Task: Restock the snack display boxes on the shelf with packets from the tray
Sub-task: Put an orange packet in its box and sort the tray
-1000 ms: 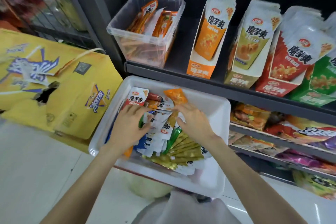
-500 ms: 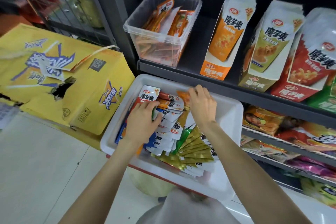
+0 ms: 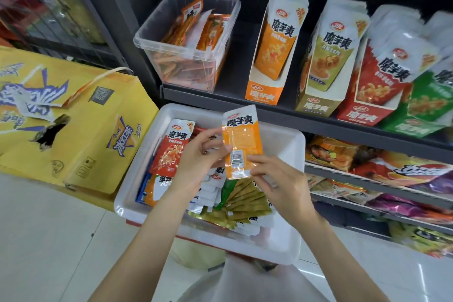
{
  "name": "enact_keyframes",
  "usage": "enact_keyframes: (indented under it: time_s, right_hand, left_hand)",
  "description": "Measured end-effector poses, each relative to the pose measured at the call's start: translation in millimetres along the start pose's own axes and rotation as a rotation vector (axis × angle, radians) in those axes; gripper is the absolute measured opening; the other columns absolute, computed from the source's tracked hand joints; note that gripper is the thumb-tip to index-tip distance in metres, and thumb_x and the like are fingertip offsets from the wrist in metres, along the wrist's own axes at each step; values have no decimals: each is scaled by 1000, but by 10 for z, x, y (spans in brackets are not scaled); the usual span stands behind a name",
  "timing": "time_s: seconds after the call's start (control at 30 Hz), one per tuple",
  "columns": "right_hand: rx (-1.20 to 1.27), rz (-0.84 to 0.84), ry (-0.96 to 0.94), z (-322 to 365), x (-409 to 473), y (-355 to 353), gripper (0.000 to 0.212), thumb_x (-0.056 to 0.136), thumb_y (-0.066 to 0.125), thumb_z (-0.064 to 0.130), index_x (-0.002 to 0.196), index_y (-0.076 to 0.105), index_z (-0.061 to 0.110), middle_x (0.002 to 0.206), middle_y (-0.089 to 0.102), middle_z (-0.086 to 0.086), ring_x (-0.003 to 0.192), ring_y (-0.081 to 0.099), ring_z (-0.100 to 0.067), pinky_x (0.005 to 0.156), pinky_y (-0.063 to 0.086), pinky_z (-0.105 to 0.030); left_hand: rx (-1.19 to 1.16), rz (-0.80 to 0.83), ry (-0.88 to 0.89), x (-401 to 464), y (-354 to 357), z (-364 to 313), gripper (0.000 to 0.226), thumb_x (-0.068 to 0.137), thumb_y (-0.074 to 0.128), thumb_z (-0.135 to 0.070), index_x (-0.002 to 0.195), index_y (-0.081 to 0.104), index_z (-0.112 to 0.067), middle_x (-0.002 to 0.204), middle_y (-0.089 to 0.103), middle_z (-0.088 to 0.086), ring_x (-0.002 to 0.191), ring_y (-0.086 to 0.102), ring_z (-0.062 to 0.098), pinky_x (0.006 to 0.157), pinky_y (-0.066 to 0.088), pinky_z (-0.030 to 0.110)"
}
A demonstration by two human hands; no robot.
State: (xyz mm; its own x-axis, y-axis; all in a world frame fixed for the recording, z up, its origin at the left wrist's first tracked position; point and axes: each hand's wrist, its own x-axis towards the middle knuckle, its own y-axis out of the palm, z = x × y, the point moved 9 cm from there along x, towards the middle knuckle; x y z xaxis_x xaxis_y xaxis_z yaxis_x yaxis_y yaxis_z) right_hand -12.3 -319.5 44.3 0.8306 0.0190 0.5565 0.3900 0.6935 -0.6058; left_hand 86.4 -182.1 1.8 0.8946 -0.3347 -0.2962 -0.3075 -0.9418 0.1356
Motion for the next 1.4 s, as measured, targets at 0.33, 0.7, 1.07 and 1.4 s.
enact_keyframes:
  time_s: [0.33,0.7,1.07,1.4]
  right_hand:
    - [250,-71,525,-226,441,-559,34,92,59,36,124,52,30,110,64,13,96,63,4,79,52,-15]
    - [588,-213,703,-529,1011,-1028,12,94,56,7,104,60,13,95,71,-5,77,69,-10,61,55,-22]
    - [153,-207,377,-500,2011,-1502,6,96,54,12,97,60,14,92,64,6,86,67,-7,71,59,-27]
    - [-193,-187,396,-1003,2317,-1307,11,93,52,16,100,60,16,93,68,0,77,69,-16,68,57,-44]
  left_hand:
    - [932,-123,925,-444,359,-912,37,82,67,-9,115,66,-25,97,71,-8,76,65,4,70,54,18]
    - [1011,-53,1374,-290,1018,-1304,29,84,70,-13,112,69,-15,107,68,0,97,62,15,76,54,27]
    - [527,8,786,1047,1043,-1880,46,93,58,-25,137,46,-19,121,56,3,99,62,6,80,55,23]
    - [799,-107,739,1369,977,-1742,33,88,65,-22,120,61,-14,104,64,-3,82,59,2,64,43,2]
